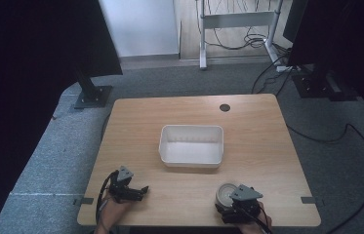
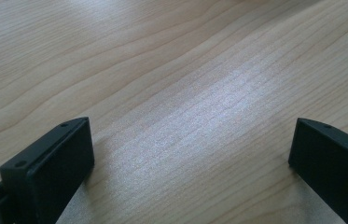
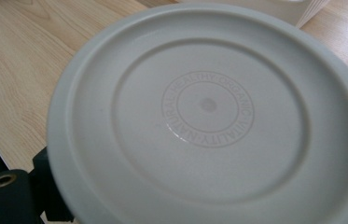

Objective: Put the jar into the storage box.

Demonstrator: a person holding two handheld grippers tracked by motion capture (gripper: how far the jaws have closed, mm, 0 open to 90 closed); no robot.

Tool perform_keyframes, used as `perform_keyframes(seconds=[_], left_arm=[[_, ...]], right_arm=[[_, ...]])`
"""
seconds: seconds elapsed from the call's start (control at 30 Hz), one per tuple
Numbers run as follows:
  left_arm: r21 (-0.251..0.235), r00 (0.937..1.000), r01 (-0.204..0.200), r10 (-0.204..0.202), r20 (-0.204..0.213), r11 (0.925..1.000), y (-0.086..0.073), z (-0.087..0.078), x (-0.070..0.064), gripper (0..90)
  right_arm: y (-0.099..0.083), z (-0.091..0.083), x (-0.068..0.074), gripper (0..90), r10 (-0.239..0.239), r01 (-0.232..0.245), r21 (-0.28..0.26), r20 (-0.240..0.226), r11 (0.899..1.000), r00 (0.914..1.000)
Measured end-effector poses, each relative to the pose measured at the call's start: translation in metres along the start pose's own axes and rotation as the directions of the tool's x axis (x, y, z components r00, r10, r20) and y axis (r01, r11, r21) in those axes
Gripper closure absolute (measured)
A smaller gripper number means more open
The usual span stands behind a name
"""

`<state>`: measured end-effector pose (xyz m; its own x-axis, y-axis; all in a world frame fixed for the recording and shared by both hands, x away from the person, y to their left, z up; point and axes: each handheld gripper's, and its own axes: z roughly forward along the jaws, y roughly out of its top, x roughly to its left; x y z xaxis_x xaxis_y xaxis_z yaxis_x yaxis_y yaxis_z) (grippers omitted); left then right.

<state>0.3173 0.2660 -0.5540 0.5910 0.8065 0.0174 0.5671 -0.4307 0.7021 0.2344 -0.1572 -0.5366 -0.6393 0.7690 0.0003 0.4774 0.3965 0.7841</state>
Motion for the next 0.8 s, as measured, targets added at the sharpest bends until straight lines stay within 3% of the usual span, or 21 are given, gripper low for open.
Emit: perform_keyframes(seconds=[0.8], left_arm=[[0.000,1.0000,0.000,0.000,0.000,1.0000,0.000,0.000,0.000,0.0]], right_arm=[[0.019,-0.002,-0.001,9.3,0.003,-0.002,-0.022,0.014,1.000,0.9999]])
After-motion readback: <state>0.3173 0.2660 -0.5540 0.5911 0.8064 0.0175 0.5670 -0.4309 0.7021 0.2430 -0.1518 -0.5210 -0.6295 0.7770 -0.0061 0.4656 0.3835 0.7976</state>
